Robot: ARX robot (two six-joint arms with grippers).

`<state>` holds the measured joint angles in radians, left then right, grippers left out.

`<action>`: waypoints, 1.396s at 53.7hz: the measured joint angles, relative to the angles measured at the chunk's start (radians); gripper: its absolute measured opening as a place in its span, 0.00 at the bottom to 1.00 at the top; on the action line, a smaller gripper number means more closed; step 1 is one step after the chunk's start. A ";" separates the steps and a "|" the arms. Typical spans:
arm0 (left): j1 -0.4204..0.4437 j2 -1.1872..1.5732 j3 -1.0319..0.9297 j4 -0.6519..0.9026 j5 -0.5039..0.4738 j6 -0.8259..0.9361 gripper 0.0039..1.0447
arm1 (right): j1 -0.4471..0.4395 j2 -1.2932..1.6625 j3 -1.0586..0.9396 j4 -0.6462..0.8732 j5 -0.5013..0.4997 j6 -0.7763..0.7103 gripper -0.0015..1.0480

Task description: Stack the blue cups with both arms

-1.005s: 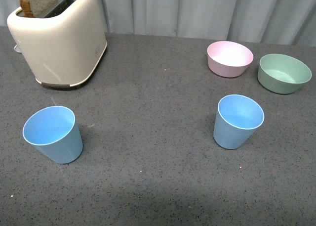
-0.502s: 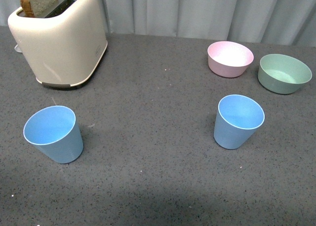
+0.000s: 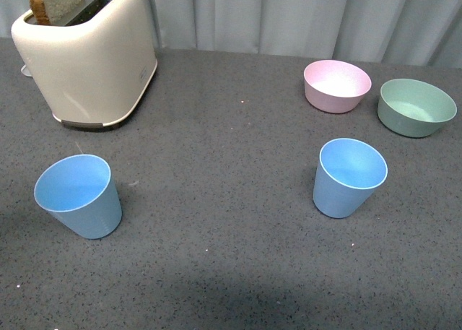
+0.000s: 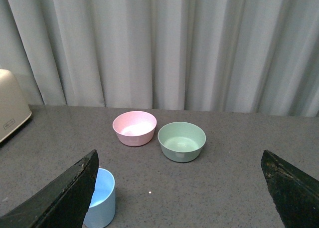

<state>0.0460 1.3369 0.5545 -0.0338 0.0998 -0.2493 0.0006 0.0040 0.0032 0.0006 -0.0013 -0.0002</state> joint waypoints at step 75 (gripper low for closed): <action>-0.103 0.405 0.209 -0.101 -0.013 -0.157 0.03 | 0.000 0.000 0.000 0.000 0.000 0.000 0.91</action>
<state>-0.0566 1.7420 0.7639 -0.1349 0.0872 -0.4065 0.0006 0.0040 0.0032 0.0006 -0.0013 -0.0002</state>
